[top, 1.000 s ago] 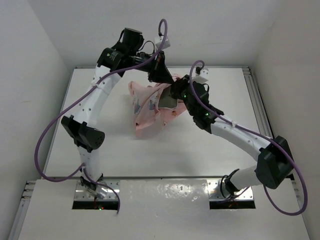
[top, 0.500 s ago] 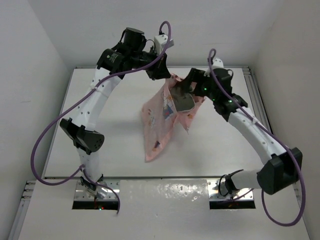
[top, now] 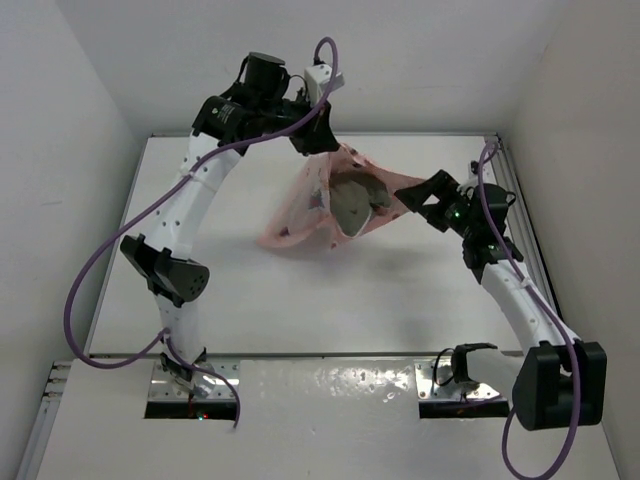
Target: Put the pillow into the pillowcase
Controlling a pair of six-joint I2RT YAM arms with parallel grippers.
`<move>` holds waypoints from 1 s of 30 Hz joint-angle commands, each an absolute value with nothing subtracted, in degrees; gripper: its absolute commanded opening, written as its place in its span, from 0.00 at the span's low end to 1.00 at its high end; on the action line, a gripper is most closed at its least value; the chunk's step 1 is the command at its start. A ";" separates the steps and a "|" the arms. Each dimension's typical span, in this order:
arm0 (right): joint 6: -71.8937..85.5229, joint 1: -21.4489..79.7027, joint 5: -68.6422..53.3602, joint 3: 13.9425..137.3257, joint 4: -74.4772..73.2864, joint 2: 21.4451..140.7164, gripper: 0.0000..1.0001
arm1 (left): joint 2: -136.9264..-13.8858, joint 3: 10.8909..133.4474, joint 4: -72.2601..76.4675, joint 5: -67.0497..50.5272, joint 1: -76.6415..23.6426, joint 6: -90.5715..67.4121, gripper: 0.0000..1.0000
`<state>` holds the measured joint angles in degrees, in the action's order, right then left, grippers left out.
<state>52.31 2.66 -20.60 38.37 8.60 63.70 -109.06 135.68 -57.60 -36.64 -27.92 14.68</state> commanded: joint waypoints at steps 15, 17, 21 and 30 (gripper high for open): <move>34.91 14.12 -25.75 35.51 27.15 76.11 0.72 | -111.01 142.73 -40.87 -42.89 -17.76 5.01 0.00; 29.66 16.51 -24.18 35.07 27.69 77.25 0.77 | -111.01 143.17 -40.78 -42.45 -17.58 5.10 0.00; 25.23 23.71 -18.29 34.54 27.15 79.09 0.84 | -111.09 143.35 -40.78 -41.75 -17.23 4.57 0.00; 49.72 22.51 -11.51 34.45 53.76 88.32 0.99 | -111.01 141.94 -38.41 -42.63 -16.96 3.17 0.00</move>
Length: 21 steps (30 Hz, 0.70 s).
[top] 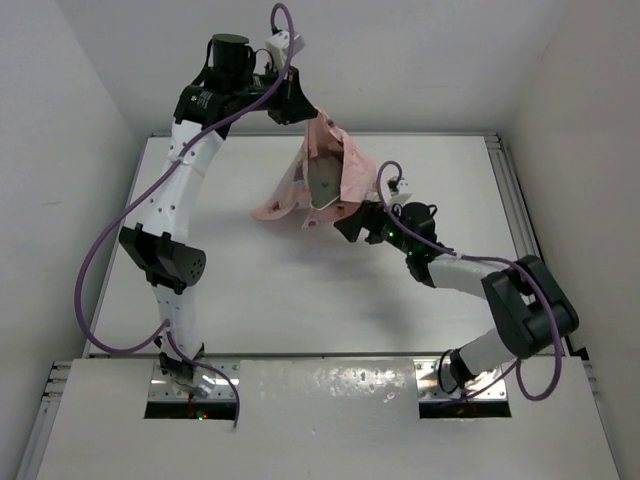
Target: Put the pillow into the pillowcase
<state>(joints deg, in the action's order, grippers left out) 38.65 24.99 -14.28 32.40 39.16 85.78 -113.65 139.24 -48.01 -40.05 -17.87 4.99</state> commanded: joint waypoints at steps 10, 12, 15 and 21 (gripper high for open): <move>56.42 25.49 -14.94 42.62 66.53 102.48 0.99 | -110.48 141.77 -38.23 -42.63 -16.96 4.48 0.00; 55.73 26.01 -15.38 43.24 67.15 102.57 0.89 | -110.39 141.77 -38.93 -42.10 -16.96 5.01 0.00; 55.28 26.10 -14.16 42.29 68.02 100.55 0.53 | -110.48 141.59 -39.90 -41.40 -16.88 5.80 0.00; 48.54 25.23 -2.21 35.96 69.87 90.45 0.00 | -109.95 139.75 -43.58 -39.38 -16.61 8.78 0.00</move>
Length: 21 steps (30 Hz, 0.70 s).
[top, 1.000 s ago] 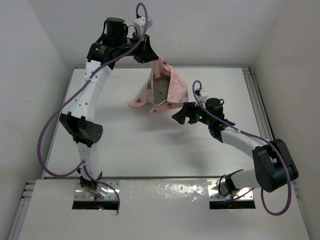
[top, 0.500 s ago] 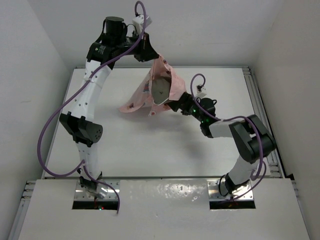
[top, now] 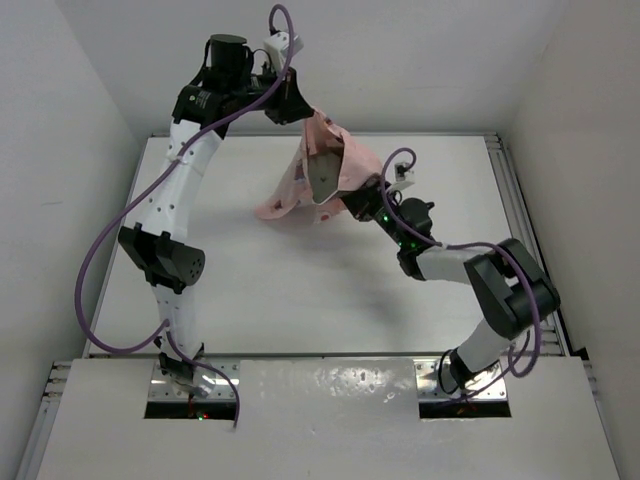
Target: Put the pillow into the pillowcase
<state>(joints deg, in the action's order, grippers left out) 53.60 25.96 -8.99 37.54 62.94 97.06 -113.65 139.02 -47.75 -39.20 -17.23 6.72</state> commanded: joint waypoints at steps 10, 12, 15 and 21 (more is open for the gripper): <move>28.32 20.57 -34.15 66.68 20.26 81.29 0.00 | -107.14 130.44 -51.68 -33.05 -16.61 25.38 0.04; 27.77 19.69 -42.14 72.39 13.37 82.43 0.00 | -106.79 129.56 -52.81 -34.53 -16.70 27.67 0.15; 31.88 18.02 -45.70 73.92 13.79 82.79 0.00 | -106.44 129.11 -54.49 -39.45 -16.87 30.23 0.34; 38.05 16.17 -46.14 71.63 16.00 83.93 0.00 | -106.17 124.20 -54.06 -41.92 -17.75 34.97 0.55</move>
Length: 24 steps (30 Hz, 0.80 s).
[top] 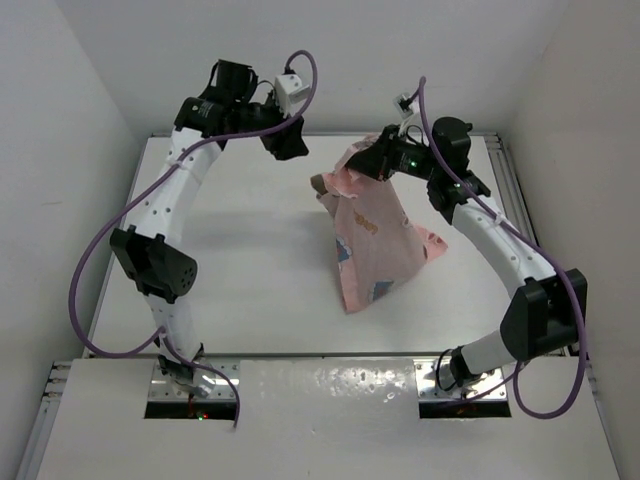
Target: Put the pillow into the pillowcase
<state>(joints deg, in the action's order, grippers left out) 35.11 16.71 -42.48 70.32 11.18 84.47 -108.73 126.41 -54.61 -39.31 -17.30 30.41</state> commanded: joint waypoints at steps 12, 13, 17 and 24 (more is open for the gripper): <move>42.63 18.01 -46.49 72.86 16.09 88.15 0.00 | -107.22 120.94 -56.26 -47.73 -23.81 46.06 0.81; 42.45 18.28 -46.49 72.86 15.39 88.15 0.00 | -107.40 120.85 -53.55 -47.03 -23.82 44.84 0.81; 39.99 18.89 -46.23 72.51 12.31 87.89 0.00 | -108.28 121.81 -48.43 -41.93 -23.91 39.55 0.64; 39.72 19.42 -43.77 71.98 11.68 87.45 0.00 | -108.46 119.27 -49.50 -41.06 -24.08 40.79 0.62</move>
<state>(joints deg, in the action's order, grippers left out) 40.47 18.90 -43.68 70.11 7.86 89.08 -108.47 120.29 -53.30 -43.75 -24.27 41.28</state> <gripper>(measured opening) 0.009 0.632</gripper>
